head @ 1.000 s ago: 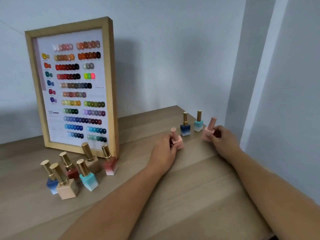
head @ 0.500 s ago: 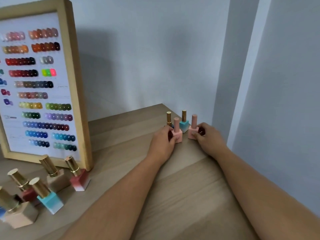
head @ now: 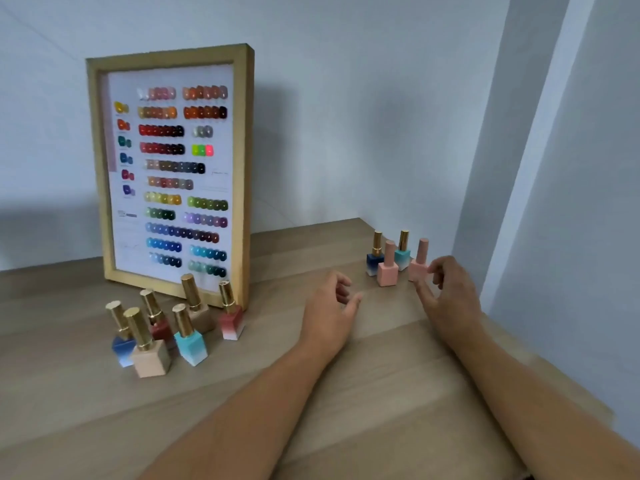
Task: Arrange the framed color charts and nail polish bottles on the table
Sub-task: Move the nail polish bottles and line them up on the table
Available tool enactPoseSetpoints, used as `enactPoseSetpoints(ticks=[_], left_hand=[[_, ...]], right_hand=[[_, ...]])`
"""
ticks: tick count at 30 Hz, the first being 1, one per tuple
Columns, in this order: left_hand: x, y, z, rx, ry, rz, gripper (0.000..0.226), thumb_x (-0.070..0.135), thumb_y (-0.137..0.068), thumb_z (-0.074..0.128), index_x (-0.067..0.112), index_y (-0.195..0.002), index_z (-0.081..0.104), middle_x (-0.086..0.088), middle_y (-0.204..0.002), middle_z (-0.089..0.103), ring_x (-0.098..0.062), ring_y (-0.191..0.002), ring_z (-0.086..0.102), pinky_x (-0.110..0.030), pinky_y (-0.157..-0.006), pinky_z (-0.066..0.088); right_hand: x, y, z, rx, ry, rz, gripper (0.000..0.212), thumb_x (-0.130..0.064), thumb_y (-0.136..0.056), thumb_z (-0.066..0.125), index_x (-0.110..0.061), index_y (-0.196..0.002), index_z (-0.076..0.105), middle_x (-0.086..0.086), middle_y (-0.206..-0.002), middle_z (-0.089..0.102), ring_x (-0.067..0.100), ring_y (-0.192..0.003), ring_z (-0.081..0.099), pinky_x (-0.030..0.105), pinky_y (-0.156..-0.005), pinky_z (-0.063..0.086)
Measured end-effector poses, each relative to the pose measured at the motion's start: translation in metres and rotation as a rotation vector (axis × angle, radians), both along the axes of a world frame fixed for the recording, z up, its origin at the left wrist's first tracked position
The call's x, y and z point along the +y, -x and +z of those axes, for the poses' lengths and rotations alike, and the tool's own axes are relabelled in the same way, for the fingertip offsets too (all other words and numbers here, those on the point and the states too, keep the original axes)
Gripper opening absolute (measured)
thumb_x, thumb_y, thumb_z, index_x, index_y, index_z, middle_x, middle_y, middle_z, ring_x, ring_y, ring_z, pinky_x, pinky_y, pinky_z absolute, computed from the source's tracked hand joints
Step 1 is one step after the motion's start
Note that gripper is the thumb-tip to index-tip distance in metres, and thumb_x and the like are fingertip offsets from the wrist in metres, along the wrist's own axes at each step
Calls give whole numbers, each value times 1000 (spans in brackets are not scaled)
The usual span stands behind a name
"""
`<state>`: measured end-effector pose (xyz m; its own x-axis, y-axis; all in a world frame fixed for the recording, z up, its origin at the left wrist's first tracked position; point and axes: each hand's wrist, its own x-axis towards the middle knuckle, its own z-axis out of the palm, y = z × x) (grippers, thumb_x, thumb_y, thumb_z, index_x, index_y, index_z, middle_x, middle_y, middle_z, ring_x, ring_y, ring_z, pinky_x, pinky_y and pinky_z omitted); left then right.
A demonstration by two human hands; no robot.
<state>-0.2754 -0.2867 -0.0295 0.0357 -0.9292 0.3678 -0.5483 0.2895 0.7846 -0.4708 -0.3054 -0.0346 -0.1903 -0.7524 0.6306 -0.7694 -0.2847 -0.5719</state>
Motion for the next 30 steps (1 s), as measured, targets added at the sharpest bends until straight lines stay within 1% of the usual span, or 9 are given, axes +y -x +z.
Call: enactPoseSetpoints(ticks=[3, 6, 8, 14, 18, 20, 23, 27, 30], left_hand=[[39, -32, 3, -63, 55, 27, 16, 25, -83, 64, 28, -92, 51, 8, -84, 57, -4, -76, 55, -16, -66, 45], [75, -70, 6, -130, 136, 60, 15, 25, -83, 64, 30, -90, 52, 12, -81, 57, -1, -74, 55, -12, -65, 45], [100, -100, 8, -153, 155, 103, 14, 24, -83, 63, 32, -88, 53, 13, -80, 56, 2, -75, 55, -10, -65, 45], [146, -188, 6, -55, 210, 351, 17, 19, -80, 67, 30, -82, 55, 8, -75, 59, -4, -70, 56, -16, -59, 47], [148, -228, -1, -48, 72, 479, 27, 27, -79, 69, 28, -99, 51, 8, -84, 55, -8, -74, 54, -15, -59, 40], [146, -238, -3, -8, 0, 466, 37, 28, -78, 71, 29, -108, 49, 6, -84, 54, -8, -74, 55, -15, -59, 40], [142, -242, -4, -46, -50, 397, 43, 29, -78, 70, 31, -116, 49, 7, -84, 55, -7, -75, 55, -16, -63, 44], [136, -241, -4, -96, -71, 353, 49, 29, -80, 68, 29, -125, 48, 8, -81, 56, -7, -75, 54, -19, -66, 45], [133, -241, -5, -122, -98, 339, 56, 31, -82, 66, 29, -132, 42, 9, -81, 55, -7, -74, 53, -16, -63, 42]], right_hand=[[20, -43, 4, 49, -5, 156, 22, -20, -80, 65, -20, -92, 47, -2, -83, 51, 12, -70, 47, 25, -64, 42], [36, -91, 4, 88, -53, 306, 20, -27, -82, 63, -27, -94, 47, -9, -84, 48, 5, -73, 47, 17, -63, 39], [43, -123, 5, 87, -87, 401, 20, -31, -82, 62, -30, -95, 48, -11, -86, 49, 4, -77, 48, 17, -65, 40], [53, -198, 3, -17, -156, 580, 30, -32, -80, 65, -26, -107, 54, -7, -100, 57, 8, -89, 54, 22, -75, 45], [49, -220, -1, -6, -231, 588, 48, -35, -77, 68, -26, -120, 50, -9, -113, 54, 7, -98, 52, 25, -82, 46], [46, -223, -2, 5, -265, 587, 56, -38, -75, 70, -26, -124, 47, -10, -115, 53, 6, -99, 51, 23, -82, 44], [44, -225, -2, 36, -313, 606, 64, -48, -69, 70, -27, -126, 46, -13, -112, 51, 5, -99, 51, 22, -80, 42], [40, -234, -3, 66, -331, 605, 64, -50, -69, 71, -26, -124, 49, -13, -108, 52, 2, -93, 51, 17, -71, 39], [36, -241, -2, 84, -337, 599, 59, -45, -71, 71, -22, -123, 51, -9, -108, 54, 6, -93, 52, 21, -77, 41]])
